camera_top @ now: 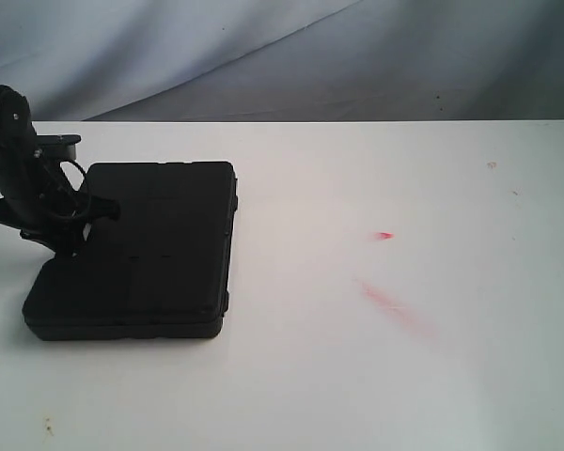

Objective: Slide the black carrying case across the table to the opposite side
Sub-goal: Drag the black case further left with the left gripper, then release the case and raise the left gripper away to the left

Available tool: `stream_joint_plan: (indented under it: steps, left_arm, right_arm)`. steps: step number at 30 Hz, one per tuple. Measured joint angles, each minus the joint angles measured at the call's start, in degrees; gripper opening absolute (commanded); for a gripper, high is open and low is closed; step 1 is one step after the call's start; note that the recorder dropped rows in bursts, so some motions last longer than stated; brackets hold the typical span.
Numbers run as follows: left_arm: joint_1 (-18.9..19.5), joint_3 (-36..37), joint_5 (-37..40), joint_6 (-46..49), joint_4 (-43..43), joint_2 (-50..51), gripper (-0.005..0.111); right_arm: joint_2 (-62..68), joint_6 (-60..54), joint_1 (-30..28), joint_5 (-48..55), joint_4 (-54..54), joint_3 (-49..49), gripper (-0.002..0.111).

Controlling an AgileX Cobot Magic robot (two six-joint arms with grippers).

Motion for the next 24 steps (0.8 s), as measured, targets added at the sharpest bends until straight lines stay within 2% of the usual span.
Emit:
stream_joint_plan:
  steps: [3, 6, 15, 24]
  left_arm:
    - [0.09, 0.21, 0.98, 0.0, 0.67, 0.11, 0.046]
    - [0.25, 0.35, 1.99, 0.0, 1.41, 0.11, 0.054]
    - [0.29, 0.48, 1.77, 0.0, 1.51, -0.81, 0.054]
    - [0.29, 0.48, 0.15, 0.0, 1.62, -8.3, 0.054]
  right_arm:
    - [0.0, 0.0, 0.0, 0.0, 0.0, 0.0, 0.0]
    - [0.0, 0.0, 0.0, 0.0, 0.0, 0.0, 0.0]
    - [0.0, 0.0, 0.0, 0.0, 0.0, 0.0, 0.0]
    - [0.0, 0.0, 0.0, 0.0, 0.0, 0.0, 0.0]
